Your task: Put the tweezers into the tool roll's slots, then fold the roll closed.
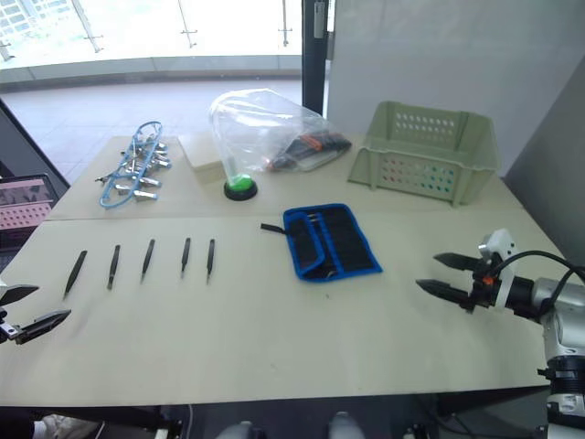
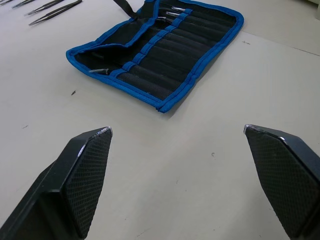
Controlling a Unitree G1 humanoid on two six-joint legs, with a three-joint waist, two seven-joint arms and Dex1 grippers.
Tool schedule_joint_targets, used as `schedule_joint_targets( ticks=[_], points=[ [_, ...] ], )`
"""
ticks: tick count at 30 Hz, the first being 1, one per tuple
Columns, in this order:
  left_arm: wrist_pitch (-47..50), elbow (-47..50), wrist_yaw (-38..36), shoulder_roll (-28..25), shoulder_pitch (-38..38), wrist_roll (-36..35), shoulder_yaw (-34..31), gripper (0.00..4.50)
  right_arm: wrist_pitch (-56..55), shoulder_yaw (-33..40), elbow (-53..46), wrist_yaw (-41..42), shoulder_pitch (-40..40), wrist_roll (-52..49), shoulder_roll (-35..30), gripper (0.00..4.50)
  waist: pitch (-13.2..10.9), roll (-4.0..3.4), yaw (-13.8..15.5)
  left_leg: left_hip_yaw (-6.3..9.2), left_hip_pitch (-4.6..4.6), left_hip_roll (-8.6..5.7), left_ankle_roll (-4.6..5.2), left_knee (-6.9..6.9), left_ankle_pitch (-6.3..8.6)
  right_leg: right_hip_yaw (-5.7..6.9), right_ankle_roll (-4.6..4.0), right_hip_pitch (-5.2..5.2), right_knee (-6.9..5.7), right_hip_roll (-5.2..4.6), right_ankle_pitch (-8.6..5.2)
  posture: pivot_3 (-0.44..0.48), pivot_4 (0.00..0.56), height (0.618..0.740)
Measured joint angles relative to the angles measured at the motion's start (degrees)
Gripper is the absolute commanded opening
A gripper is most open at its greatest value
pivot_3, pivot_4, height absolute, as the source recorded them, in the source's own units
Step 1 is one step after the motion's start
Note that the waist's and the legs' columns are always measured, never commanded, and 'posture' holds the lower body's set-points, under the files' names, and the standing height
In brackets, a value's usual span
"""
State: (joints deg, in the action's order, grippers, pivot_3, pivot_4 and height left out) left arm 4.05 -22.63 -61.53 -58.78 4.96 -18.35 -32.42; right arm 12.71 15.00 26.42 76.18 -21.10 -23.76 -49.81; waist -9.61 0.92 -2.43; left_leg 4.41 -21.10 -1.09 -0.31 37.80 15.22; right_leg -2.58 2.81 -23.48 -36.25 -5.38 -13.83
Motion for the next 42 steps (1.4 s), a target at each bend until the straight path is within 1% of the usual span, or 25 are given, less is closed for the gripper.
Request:
schedule_joint_targets(
  ticks=[2, 5, 9, 13, 15, 17, 19, 22, 24, 27, 33, 36, 42],
  points=[
    [0.12, 0.01, -0.29, 0.00, -0.24, -0.01, 0.07, 4.48, -0.02, 0.11, -0.39, -0.56, 0.37, 0.01, 0.01, 4.50, 0.00, 0.00, 0.03, 0.00, 0.00, 0.00, 0.00, 0.00, 0.00, 0.00, 0.00, 0.00, 0.00, 0.00, 0.00, 0.000, 0.150, 0.740],
    [2.74, 2.26, -2.63, 0.01, -1.36, -2.26, 0.14, 4.48, 0.56, 0.54, -4.75, -5.09, 2.83, -0.10, 2.28, 4.50, 0.01, 0.05, 0.22, 0.03, -0.02, 0.02, 0.00, 0.01, 0.00, 0.03, 0.00, 0.00, -0.02, 0.02, 0.00, 0.000, 0.150, 0.740],
    [7.99, 10.74, -4.96, 0.04, -2.22, -6.95, 0.16, 4.48, 8.79, 0.83, -13.70, -11.99, 4.72, -2.88, 5.71, 4.50, 0.01, 0.03, 0.21, 0.04, -0.03, 0.00, -0.01, 0.04, -0.01, -0.02, 0.00, -0.02, -0.07, -0.02, 0.00, 0.000, 0.150, 0.740],
    [12.98, 20.18, -6.26, 0.53, -2.67, -11.22, 2.23, 4.48, 21.27, 1.75, -23.39, -27.88, 2.39, -4.01, 9.03, 4.50, 0.01, 0.03, 0.16, 0.04, -0.10, 0.00, -0.02, 0.04, -0.01, -0.06, -0.01, -0.22, -0.21, -0.01, 0.01, 0.000, 0.150, 0.740],
    [15.60, 24.58, -6.19, 1.03, -4.17, -12.74, 4.74, 4.48, 26.10, 1.55, -28.44, -35.00, 0.40, -4.56, 13.20, 4.50, 0.04, 0.09, 0.11, 0.00, -0.27, 0.00, -0.05, 0.05, -0.03, -0.09, -0.01, -0.57, -0.51, -0.02, 0.00, 0.000, 0.150, 0.740],
    [17.19, 29.00, -5.62, 1.98, -6.42, -13.66, 7.50, 4.48, 29.55, 0.07, -32.12, -40.02, -1.84, -5.29, 17.53, 4.50, 0.04, 0.09, 0.05, -0.01, -0.40, 0.00, -0.11, 0.05, -0.07, -0.11, -0.06, -0.75, -0.59, 0.01, 0.03, 0.000, 0.150, 0.740],
    [18.43, 31.64, -4.80, 2.40, -7.61, -13.97, 9.32, 4.48, 31.94, -0.87, -33.80, -43.31, -3.38, -6.21, 19.85, 4.50, 0.04, 0.09, 0.05, -0.02, -0.42, -0.02, -0.11, 0.05, -0.07, -0.11, -0.06, -0.77, -0.60, 0.00, 0.03, 0.000, 0.150, 0.740],
    [19.64, 32.82, -3.60, 3.38, -8.50, -14.10, 10.60, 4.48, 32.58, -1.57, -34.22, -47.21, -4.84, -4.98, 21.44, 4.50, 0.04, 0.09, 0.08, -0.03, -0.44, -0.04, -0.11, 0.05, -0.07, -0.10, -0.06, -0.76, -0.56, -0.01, 0.03, 0.000, 0.150, 0.740],
    [19.89, 34.42, -2.51, 5.17, -9.61, -14.00, 13.17, 4.48, 33.23, -3.28, -34.13, -51.12, -7.34, -4.00, 25.70, 4.50, 0.04, 0.09, 0.02, -0.03, -0.44, -0.03, -0.13, 0.06, -0.08, -0.10, -0.07, -0.77, -0.58, 0.01, 0.04, 0.000, 0.150, 0.740],
    [19.89, 36.34, -1.85, 6.40, -10.48, -13.58, 15.91, 4.48, 36.03, -5.46, -34.22, -51.94, -7.82, -5.70, 29.66, 4.50, 0.04, 0.09, -0.02, -0.01, -0.45, 0.02, -0.13, 0.06, -0.08, -0.09, -0.10, -0.80, -0.63, 0.07, 0.06, 0.000, 0.150, 0.740],
    [19.71, 37.01, -0.69, 6.98, -9.67, -13.15, 16.11, 4.48, 38.60, -7.90, -33.65, -56.62, -6.74, -5.70, 36.13, 4.50, 0.04, 0.08, -0.04, -0.01, -0.47, 0.01, -0.13, 0.06, -0.09, -0.09, -0.10, -0.82, -0.75, 0.06, 0.06, 0.000, 0.150, 0.740],
    [19.61, 37.01, -0.68, 7.01, -8.14, -12.50, 16.14, 4.48, 39.22, -8.17, -32.51, -57.83, -6.69, -5.65, 37.37, 4.50, 0.04, 0.08, -0.07, -0.01, -0.47, 0.01, -0.13, 0.06, -0.09, -0.08, -0.10, -0.83, -0.76, 0.07, 0.06, 0.000, 0.150, 0.740],
    [18.25, 37.02, 0.18, 7.51, -7.98, -12.06, 16.09, 4.48, 39.49, -9.92, -30.32, -58.82, -6.72, -4.59, 39.24, 4.50, 0.04, 0.08, -0.06, 0.00, -0.44, 0.01, -0.14, 0.06, -0.10, -0.07, -0.11, -0.82, -0.71, 0.07, 0.06, 0.000, 0.150, 0.740]
  ],
)
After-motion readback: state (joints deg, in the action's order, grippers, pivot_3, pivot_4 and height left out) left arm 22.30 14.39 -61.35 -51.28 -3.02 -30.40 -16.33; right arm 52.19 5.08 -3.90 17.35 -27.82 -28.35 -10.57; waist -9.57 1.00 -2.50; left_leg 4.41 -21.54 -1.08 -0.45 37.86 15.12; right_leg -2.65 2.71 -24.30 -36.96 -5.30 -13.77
